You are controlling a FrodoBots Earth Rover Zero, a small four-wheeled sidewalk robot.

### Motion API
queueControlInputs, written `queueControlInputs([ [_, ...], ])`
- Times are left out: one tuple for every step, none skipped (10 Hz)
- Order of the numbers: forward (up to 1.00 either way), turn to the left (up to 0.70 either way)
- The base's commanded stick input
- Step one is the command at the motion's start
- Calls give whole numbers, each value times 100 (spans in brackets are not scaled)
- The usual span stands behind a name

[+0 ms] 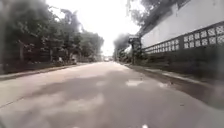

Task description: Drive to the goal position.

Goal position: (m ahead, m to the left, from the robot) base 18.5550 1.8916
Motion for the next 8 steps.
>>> queueControlInputs([
  [85, 5],
  [85, 0],
  [85, 1],
  [85, 3],
  [85, 4],
  [85, 3],
  [85, 2],
  [85, -20],
])
